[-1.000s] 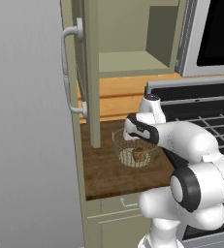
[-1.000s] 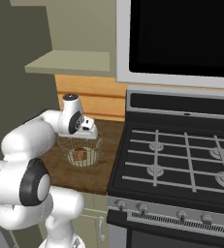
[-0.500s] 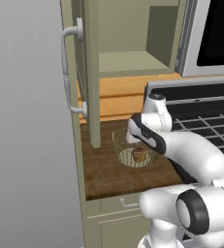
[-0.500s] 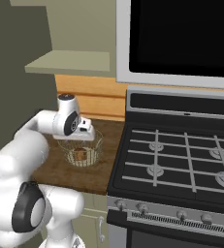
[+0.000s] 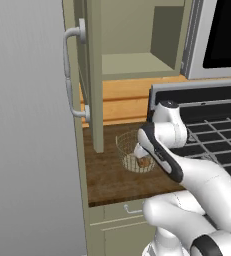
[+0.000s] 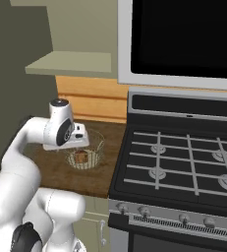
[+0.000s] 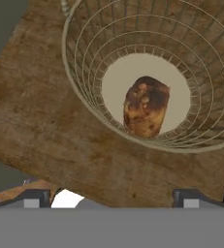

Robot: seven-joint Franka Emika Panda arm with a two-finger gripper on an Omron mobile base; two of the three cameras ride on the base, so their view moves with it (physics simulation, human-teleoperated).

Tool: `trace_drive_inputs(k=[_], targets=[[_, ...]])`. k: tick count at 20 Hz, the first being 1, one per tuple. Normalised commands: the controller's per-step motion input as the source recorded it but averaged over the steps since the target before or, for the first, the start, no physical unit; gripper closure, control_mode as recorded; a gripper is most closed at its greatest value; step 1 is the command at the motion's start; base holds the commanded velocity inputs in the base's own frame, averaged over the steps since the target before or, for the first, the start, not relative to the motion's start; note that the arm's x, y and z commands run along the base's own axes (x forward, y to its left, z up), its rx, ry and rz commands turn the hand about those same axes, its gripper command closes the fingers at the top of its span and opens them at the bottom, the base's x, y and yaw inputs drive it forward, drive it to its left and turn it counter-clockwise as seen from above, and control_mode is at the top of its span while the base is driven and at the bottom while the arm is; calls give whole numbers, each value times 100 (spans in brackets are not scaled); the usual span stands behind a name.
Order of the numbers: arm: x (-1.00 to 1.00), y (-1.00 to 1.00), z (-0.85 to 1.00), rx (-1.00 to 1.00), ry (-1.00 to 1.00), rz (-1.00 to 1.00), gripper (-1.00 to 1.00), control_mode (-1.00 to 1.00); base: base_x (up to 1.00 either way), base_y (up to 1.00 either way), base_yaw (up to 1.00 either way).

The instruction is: Open the cabinet, pick up the bread from the cabinet and place it in the basket. Then move the basket to the dining counter.

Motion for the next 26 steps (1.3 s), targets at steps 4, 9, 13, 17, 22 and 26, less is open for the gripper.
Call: trace_drive_inputs(k=[4,9,13,17,22,26], targets=[[7,15,-1,-13,0,23,-100,-100,0,0,0],[32,4,-6,-21,1,17,-100,-100,0,0,0],[36,0,-18,-12,3,13,-100,-100,0,0,0],[22,-1,-26,0,2,11,-100,-100,0,0,0],[21,0,-31,0,2,13,-100,-100,0,0,0],[26,0,-36,0,2,11,-100,-100,0,0,0]])
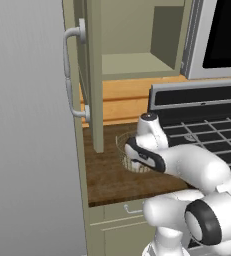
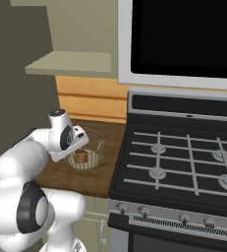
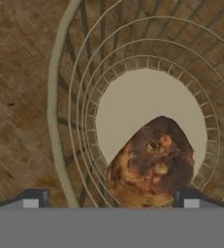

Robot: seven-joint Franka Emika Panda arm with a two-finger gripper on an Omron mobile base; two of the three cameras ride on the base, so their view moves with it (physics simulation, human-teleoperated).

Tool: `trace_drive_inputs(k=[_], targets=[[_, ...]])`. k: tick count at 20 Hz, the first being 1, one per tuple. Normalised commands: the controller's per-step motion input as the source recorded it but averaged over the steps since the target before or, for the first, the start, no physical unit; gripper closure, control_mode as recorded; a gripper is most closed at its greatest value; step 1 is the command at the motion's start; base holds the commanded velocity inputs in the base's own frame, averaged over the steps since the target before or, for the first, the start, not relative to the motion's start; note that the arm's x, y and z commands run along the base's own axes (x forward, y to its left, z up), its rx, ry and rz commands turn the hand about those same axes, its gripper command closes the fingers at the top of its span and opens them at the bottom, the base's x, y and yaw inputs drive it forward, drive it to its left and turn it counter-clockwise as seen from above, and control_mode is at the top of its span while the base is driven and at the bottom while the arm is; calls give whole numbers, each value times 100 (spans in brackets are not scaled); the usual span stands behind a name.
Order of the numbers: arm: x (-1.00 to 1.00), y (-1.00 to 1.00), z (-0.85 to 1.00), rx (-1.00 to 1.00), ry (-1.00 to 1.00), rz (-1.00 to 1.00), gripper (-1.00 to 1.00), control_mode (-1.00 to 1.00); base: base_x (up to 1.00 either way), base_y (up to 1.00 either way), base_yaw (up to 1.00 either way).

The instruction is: Open the cabinet, pick up the bread from the cabinet and place it in the basket. Then move the basket to the dining counter.

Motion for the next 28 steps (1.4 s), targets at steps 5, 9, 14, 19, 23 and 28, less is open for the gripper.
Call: trace_drive_inputs(k=[5,9,14,19,23,28], targets=[[31,0,-28,0,4,11,-100,-100,0,0,0],[25,0,-21,1,2,13,-100,-100,0,0,0],[2,0,-20,2,0,11,100,-100,0,0,0],[0,0,-19,3,0,7,100,-100,0,0,0],[0,-1,-4,0,1,1,100,-100,0,0,0],[-41,0,26,0,-1,0,100,-100,0,0,0]])
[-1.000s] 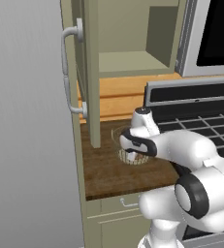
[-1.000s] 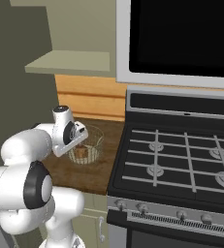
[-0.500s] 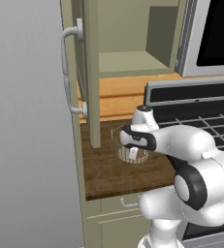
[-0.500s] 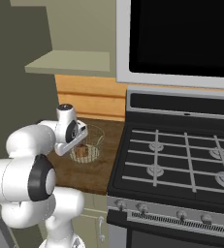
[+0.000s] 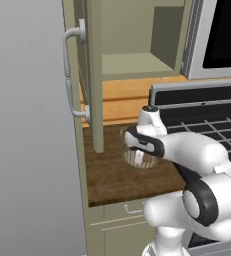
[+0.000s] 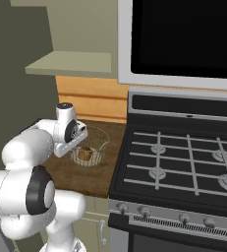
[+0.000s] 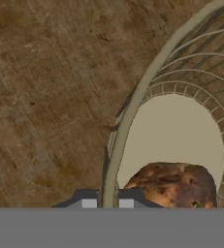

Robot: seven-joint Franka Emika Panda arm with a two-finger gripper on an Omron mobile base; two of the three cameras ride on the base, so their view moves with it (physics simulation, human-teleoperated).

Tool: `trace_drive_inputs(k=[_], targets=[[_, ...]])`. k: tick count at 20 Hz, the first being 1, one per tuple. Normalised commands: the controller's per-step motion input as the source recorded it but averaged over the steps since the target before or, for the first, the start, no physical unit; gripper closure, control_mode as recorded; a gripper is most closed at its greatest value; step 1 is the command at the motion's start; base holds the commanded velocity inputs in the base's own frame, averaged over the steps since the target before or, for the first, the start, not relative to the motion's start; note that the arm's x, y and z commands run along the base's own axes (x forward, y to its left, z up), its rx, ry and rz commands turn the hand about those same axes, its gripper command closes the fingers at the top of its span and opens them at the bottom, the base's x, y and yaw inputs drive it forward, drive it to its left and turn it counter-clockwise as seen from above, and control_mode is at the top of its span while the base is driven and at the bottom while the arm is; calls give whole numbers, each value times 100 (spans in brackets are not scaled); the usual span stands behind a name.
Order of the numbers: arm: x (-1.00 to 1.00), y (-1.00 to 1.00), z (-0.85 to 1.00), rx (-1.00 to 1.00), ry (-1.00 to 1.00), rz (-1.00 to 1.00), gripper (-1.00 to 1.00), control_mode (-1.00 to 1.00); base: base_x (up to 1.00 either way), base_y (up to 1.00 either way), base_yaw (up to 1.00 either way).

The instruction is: Open the cabinet, pick up the bread from the cabinet and place it in the basket. Then move the basket to the dining counter.

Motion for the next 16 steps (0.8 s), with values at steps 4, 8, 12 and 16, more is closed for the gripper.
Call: trace_drive_inputs(k=[4,8,12,16], targets=[[-44,0,56,-3,-1,3,100,-100,0,0,0],[-33,0,54,-11,0,8,100,-100,0,0,0],[-47,-1,52,-8,-4,11,100,-100,0,0,0],[-42,-15,40,-4,-4,15,100,-100,0,0,0]])
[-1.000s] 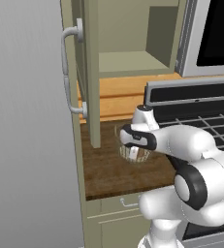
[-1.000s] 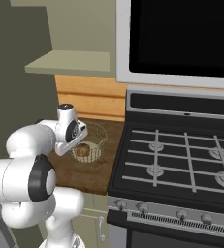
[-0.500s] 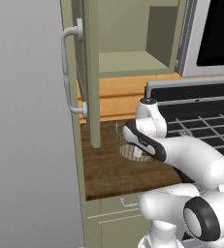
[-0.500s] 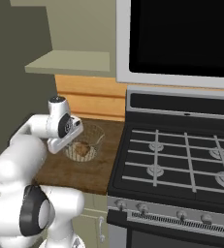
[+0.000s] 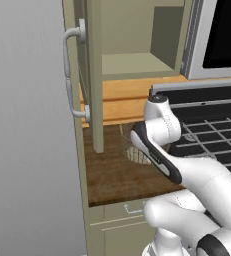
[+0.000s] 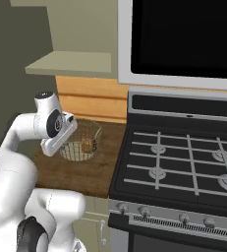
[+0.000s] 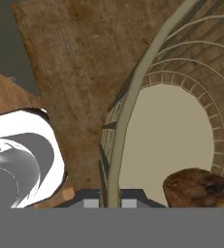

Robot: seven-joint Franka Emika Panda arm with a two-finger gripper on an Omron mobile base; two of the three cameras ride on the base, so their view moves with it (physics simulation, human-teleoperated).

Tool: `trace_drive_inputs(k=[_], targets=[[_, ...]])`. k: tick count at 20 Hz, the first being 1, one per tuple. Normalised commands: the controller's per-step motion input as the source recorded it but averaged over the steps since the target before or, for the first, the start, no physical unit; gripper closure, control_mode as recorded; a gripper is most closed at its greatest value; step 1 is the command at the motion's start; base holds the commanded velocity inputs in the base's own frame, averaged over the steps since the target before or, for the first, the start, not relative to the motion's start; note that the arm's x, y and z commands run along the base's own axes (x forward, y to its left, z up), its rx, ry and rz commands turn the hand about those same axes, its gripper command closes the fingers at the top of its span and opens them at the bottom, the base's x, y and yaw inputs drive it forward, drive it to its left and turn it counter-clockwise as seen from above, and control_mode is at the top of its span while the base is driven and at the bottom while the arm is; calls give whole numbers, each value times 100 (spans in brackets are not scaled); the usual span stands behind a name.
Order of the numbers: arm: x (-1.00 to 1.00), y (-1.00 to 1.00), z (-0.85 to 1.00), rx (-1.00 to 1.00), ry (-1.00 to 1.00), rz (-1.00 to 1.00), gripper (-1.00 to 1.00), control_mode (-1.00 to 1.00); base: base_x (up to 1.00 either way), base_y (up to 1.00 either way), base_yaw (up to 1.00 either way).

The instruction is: Open the cabinet, pick up the bread from the cabinet and place it in the basket. Then move the basket to the dining counter.

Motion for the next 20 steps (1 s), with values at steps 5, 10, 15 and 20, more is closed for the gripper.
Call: trace_drive_inputs(k=[5,10,15,20], targets=[[-53,-28,44,0,-6,17,100,-100,0,0,0],[-79,-15,56,-3,-10,15,100,-100,0,0,0],[-67,-9,49,-8,-9,13,100,-100,0,0,0],[-60,-25,53,-1,-16,3,100,-100,0,0,0]])
